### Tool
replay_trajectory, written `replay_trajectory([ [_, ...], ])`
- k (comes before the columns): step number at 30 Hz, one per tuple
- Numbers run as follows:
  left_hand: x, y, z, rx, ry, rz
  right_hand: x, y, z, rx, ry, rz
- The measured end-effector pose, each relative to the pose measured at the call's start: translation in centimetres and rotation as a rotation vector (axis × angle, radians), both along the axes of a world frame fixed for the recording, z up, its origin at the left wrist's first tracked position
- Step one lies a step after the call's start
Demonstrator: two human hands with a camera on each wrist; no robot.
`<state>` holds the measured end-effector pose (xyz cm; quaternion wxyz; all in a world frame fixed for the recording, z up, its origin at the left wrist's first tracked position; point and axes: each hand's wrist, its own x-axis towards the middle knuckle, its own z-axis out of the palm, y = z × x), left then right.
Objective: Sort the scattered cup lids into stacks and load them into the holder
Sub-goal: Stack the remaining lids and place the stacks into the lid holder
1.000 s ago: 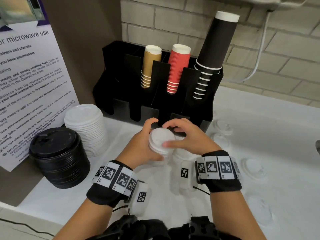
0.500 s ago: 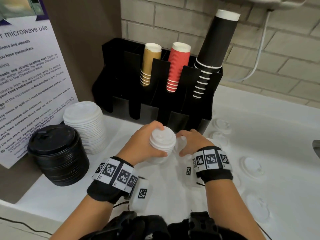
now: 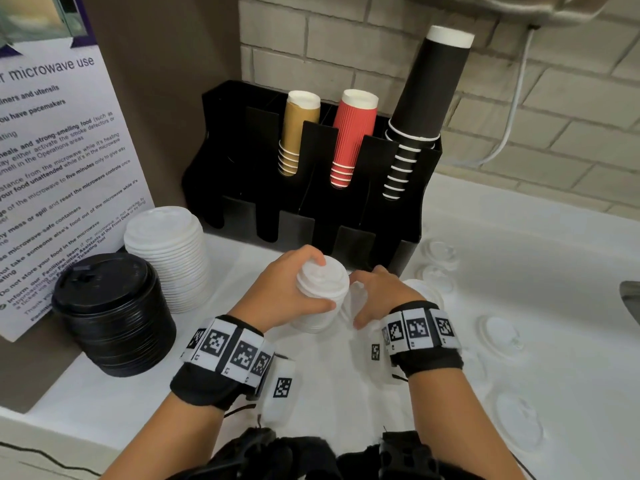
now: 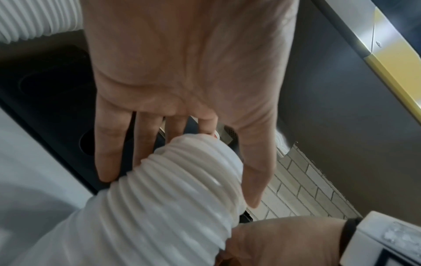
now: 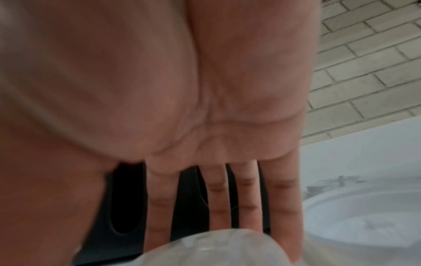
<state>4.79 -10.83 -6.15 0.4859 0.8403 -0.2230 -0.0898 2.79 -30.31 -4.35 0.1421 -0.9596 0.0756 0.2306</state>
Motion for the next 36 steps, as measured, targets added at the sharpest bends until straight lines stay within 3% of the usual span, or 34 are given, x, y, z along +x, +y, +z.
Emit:
replay_trajectory([
  [4, 0.0, 0.2, 0.0, -0.005, -0.009, -0.001, -0.1, -0.7, 0.8, 0.016, -0.066, -0.027],
  [9, -0.1, 0.3, -0.1, -0.005, -0.007, 0.005, -0.1, -1.4, 4.6, 0.139, -0.362, -0.114],
  [14, -0.2, 0.7, -0.5, -0.071, 0.003, -0.010, 1.2, 2.6, 9.8, 0.399, -0.580, 0.113],
  [20, -0.1, 0.3, -1.3, -0.101, 0.022, -0.017, 4.3, 11.5, 13.6, 0.488, -0.539, 0.470],
  [24, 0.1, 0.7, -2.6, -0.135, 0.215, 0.019, 6.7, 17.3, 13.6, 0.369, -0.486, 0.644],
  [28, 0.6, 0.3, -2.8, 0.195, 0.177, 0.038, 8.4, 20.3, 12.3, 0.249, -0.432, 0.715],
  [36, 1.0, 1.1, -2.8, 0.181, 0.275, -0.032, 9.6, 22.8, 10.6, 0.133, -0.363, 0.765],
])
